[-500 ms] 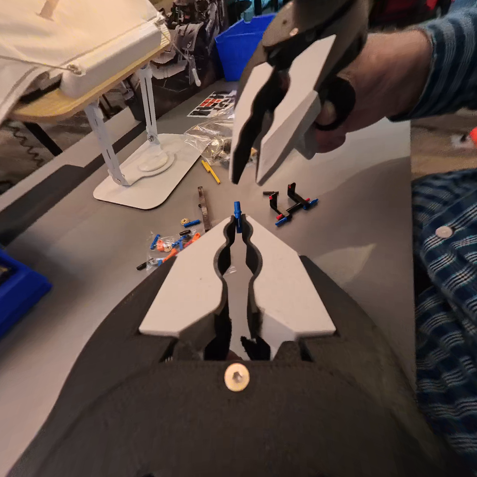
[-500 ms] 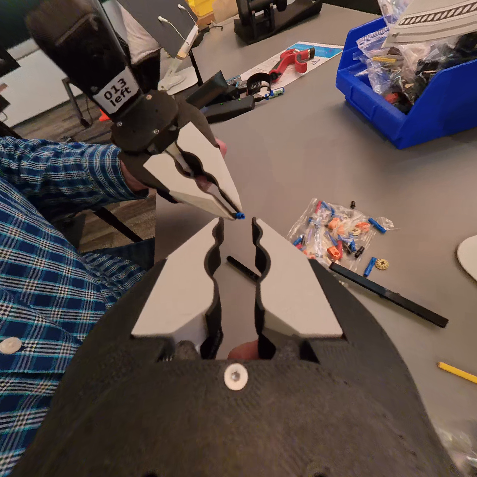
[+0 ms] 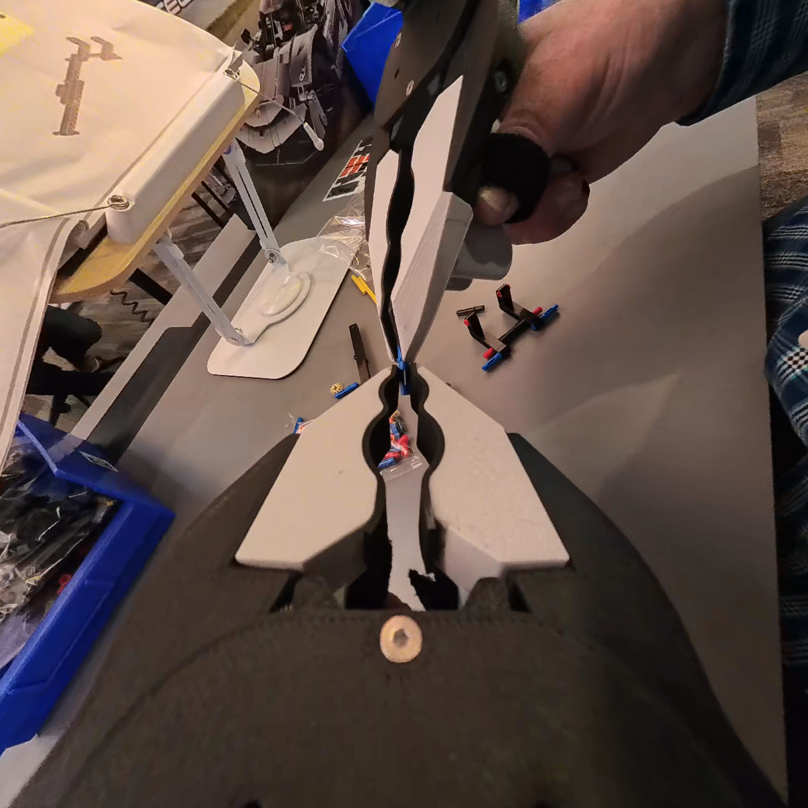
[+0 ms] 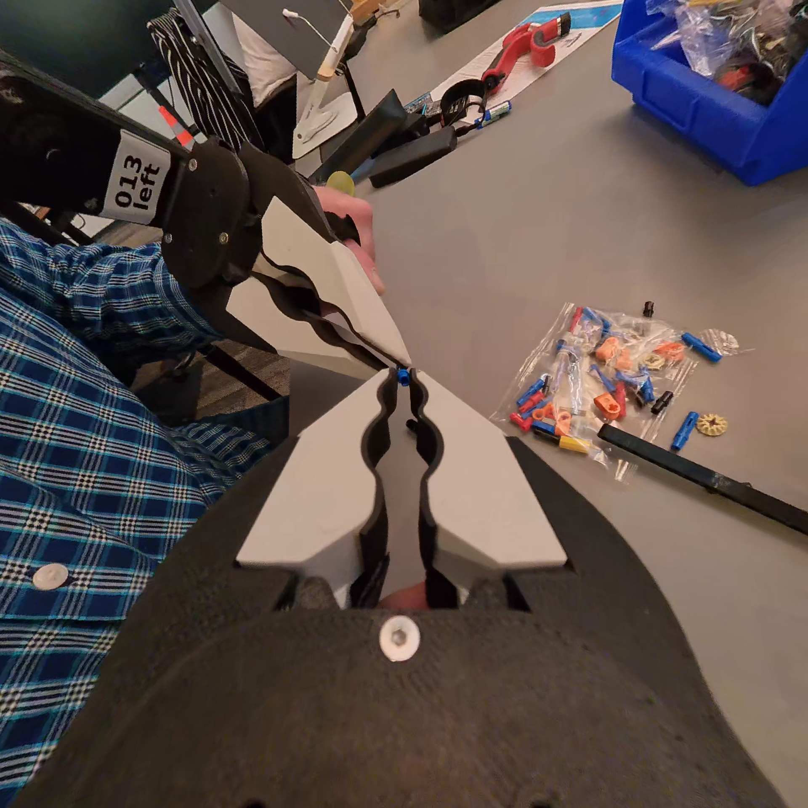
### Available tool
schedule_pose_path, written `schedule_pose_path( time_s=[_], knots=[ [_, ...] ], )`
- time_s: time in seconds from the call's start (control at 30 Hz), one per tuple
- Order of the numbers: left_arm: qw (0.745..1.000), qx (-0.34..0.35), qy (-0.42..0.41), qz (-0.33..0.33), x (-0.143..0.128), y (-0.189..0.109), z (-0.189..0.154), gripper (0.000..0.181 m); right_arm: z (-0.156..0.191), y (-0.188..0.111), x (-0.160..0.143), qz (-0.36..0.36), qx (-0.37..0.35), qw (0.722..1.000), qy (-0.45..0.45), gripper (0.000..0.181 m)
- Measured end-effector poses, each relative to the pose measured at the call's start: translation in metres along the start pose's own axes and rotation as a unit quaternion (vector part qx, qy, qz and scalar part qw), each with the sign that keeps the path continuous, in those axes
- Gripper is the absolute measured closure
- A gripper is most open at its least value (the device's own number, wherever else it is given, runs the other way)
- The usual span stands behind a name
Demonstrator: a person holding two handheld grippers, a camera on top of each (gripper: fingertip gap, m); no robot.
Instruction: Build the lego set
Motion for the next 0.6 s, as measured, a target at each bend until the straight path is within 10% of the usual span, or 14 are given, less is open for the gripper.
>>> schedule_pose_path(
  time_s=[0.03, 0.27, 0.6],
  knots=[
    [1.0, 0.0, -0.003, 0.001, 0.0, 0.001, -0.001, 0.179, 0.0, 0.0, -0.001, 0.002, 0.0, 1.0, 0.002, 0.179],
    [0.99, -0.008, -0.117, 0.077, -0.026, -0.011, -0.004, 0.148, -0.009, -0.014, -0.003, 0.005, -0.017, 1.0, 0.004, 0.18],
    [0.973, -0.044, -0.15, 0.172, -0.068, -0.012, -0.036, 0.149, -0.008, -0.013, -0.033, 0.086, -0.041, 0.993, -0.065, 0.18]
  ],
)
Point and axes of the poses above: each gripper's, where its closed fingertips meet, y out along the fingers, x out of its top, z = x × y across the jaws, the point moved 6 cm from there along -y, back along the fingers, and after that the axes turned 14 degrees about -z, right-handed, at the moved point
